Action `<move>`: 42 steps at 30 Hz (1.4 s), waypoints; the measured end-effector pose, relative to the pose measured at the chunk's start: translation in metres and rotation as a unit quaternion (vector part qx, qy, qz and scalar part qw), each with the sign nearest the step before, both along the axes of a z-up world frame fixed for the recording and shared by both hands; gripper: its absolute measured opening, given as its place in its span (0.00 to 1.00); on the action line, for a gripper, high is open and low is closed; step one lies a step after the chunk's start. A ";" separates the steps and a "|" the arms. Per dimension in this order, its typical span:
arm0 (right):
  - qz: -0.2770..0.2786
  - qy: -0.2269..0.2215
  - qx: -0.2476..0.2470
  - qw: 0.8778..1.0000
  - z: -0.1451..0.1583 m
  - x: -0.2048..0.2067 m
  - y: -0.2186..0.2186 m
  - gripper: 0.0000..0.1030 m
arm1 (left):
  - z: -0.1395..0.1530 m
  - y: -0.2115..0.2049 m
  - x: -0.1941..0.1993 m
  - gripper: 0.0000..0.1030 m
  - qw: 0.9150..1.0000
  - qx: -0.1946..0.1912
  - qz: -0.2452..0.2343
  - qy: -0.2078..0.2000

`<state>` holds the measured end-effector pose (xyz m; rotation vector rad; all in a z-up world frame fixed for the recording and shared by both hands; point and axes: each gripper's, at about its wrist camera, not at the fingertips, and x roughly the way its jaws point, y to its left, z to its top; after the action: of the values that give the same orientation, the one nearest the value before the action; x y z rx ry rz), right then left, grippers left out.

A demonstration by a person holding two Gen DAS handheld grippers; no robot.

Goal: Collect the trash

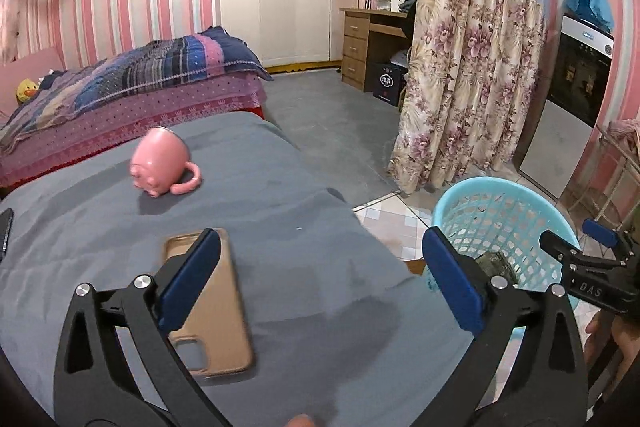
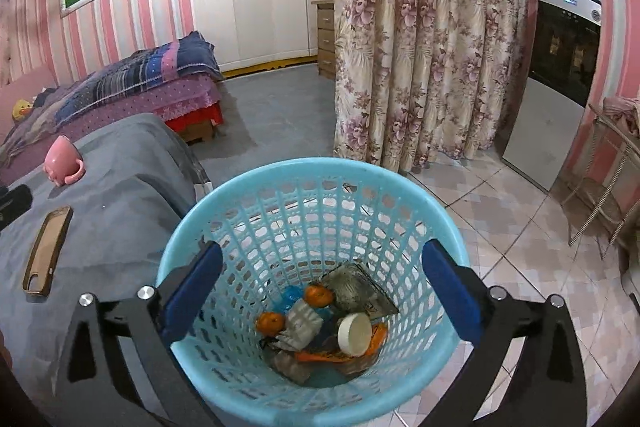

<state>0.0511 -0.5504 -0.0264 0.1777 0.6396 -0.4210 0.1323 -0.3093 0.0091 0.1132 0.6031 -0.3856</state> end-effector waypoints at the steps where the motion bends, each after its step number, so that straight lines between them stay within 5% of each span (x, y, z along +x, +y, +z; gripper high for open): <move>1: -0.002 -0.001 -0.003 1.000 0.002 -0.001 0.006 0.95 | 0.002 0.008 -0.004 0.95 1.000 0.000 0.001 -0.003; 13: 0.049 -0.044 -0.015 0.998 0.041 -0.024 0.137 0.96 | 0.014 0.141 -0.042 0.95 0.998 -0.043 0.051 0.000; 23: 0.089 -0.040 -0.009 0.995 0.043 -0.037 0.255 0.96 | 0.010 0.251 -0.088 0.95 0.991 -0.011 0.130 -0.013; 32: 0.105 -0.043 -0.026 0.993 0.041 -0.058 0.324 0.96 | 0.000 0.285 -0.112 0.95 0.990 0.004 0.143 -0.010; 42: 0.138 -0.058 -0.045 0.988 0.034 -0.074 0.349 0.96 | -0.006 0.305 -0.131 0.95 0.986 0.010 0.166 -0.019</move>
<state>-0.0225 -0.2010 0.0072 0.0269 0.5200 -0.1700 0.0011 -0.0045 0.0027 0.0374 0.5763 -0.0541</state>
